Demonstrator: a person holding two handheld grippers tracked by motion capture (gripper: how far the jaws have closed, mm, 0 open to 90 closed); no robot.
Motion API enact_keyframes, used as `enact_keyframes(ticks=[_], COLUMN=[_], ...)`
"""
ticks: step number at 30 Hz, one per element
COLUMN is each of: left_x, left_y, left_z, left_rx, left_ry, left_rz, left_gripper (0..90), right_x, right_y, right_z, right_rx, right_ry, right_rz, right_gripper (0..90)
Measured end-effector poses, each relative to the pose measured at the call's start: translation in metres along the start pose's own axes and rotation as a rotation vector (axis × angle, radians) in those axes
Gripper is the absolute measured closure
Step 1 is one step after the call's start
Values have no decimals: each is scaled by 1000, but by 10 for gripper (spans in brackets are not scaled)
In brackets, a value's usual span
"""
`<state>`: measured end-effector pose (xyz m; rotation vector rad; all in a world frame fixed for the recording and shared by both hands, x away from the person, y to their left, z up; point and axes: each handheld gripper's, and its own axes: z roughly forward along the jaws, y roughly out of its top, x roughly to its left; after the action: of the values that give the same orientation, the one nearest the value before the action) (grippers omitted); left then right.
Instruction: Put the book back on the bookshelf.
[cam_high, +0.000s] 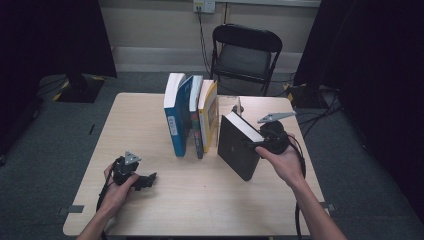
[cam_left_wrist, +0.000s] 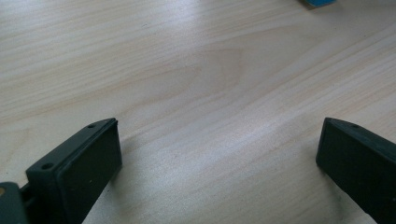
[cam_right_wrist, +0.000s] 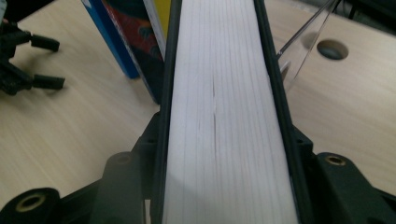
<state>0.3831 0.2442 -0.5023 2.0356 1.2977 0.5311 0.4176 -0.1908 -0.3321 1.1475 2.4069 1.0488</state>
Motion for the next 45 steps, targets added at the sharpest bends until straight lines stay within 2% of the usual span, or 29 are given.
enact_keyframes(ticks=[7,11,15,17,22,28,33,45], left_x=[0,0,0,0,0,0,0,0], left_y=[0,0,0,0,0,0,0,0], left_z=[0,0,0,0,0,0,0,0], left_rx=[0,-1,-1,-1,-1,-1,0,-2], left_ry=[0,1,1,1,0,1,0,1], left_rz=[0,0,0,1,0,0,0,0], left_gripper=[0,0,0,0,0,0,0,0], right_x=[-1,-1,-1,2,4,6,9,14], right_y=[29,44,59,64,64,62,62,63], right_z=[3,11,22,28,42,45,45,44], right_rx=[194,272,387,426,491,491,494,508], right_ry=[-1,-17,-7,-37,-41,-42,-55,-78], right_rz=[24,38,31,10,-1,0,-24,0], right_gripper=[487,490,490,496,493,496,520,533])
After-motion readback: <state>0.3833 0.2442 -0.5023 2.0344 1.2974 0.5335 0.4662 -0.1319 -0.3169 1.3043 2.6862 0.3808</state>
